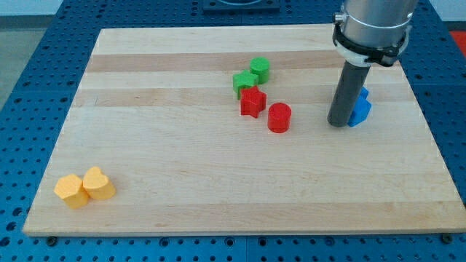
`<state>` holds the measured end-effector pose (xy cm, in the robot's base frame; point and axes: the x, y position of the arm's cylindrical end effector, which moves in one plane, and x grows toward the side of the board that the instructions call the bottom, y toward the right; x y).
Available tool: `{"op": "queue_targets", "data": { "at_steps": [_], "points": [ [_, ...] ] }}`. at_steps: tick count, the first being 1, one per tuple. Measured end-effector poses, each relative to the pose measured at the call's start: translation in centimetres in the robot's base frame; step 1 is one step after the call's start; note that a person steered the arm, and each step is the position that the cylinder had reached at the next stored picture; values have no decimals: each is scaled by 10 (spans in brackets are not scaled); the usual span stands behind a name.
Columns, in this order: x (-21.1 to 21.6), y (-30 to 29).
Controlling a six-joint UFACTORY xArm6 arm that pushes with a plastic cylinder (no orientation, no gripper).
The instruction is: Place red circle vertically to the top of the blue triangle
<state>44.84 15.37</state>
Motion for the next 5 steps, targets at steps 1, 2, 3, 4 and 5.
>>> {"op": "queue_targets", "data": {
  "at_steps": [1, 2, 3, 4, 5],
  "points": [
    [9, 0],
    [30, -7],
    [39, -47],
    [31, -71],
    [12, -73]
  ]
}}
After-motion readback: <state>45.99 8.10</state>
